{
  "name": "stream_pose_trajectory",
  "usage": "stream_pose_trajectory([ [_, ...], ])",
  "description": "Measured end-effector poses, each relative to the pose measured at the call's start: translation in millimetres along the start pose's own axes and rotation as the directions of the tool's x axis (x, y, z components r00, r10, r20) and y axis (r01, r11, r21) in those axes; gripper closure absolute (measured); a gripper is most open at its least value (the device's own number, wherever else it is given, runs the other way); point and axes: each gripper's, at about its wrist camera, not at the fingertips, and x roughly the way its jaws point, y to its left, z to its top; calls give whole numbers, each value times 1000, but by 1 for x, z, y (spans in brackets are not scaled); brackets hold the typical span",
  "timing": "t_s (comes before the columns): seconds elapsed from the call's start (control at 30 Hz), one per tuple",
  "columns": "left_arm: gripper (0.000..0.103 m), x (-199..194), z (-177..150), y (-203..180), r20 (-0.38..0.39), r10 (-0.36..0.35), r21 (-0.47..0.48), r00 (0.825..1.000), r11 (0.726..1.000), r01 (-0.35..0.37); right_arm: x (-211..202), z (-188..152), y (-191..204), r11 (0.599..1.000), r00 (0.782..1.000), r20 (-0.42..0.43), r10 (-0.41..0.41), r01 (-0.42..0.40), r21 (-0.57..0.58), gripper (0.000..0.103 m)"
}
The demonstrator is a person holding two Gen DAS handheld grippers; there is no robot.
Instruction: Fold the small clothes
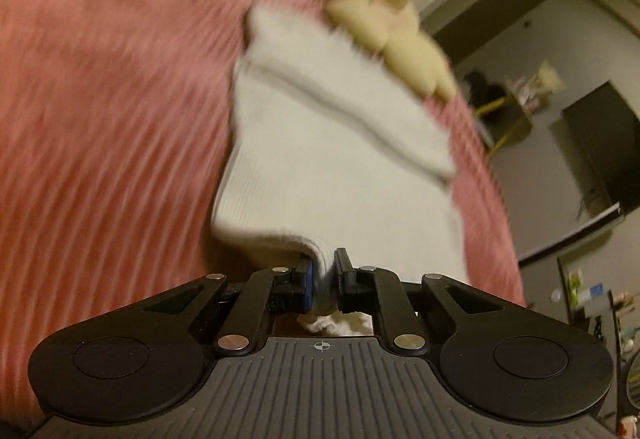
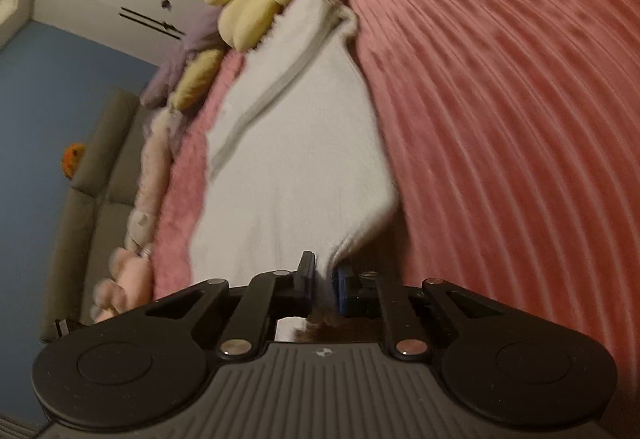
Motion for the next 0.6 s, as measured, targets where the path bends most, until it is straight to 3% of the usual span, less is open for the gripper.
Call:
stream_pose_trajectory([
  [0.13, 90, 12, 37, -10, 82, 28, 32, 996, 999, -31, 14, 42, 24, 999, 997, 78, 7, -4, -41, 93],
  [0.3, 90, 46, 76, -9, 155, 114, 9, 981, 993, -117, 41, 91, 51, 990, 982, 183, -39, 63, -123, 93],
  [0.43, 87, 79, 93, -2, 143, 222, -11, 964, 975, -223, 67, 117, 51, 984, 969, 228, -100, 130, -122, 87],
  [0.5, 76, 81, 91, 4, 151, 226, -18, 962, 974, -226, 71, 125, 46, 984, 962, 245, -121, 149, -99, 78],
  [0.53, 60, 79, 89, 5, 168, 238, -12, 957, 971, -239, 69, 125, 42, 985, 959, 260, -116, 146, -96, 73],
  [0.6, 51, 72, 87, 9, 225, 259, 15, 939, 963, -270, 62, 123, 40, 976, 944, 300, -135, 180, -127, 66],
])
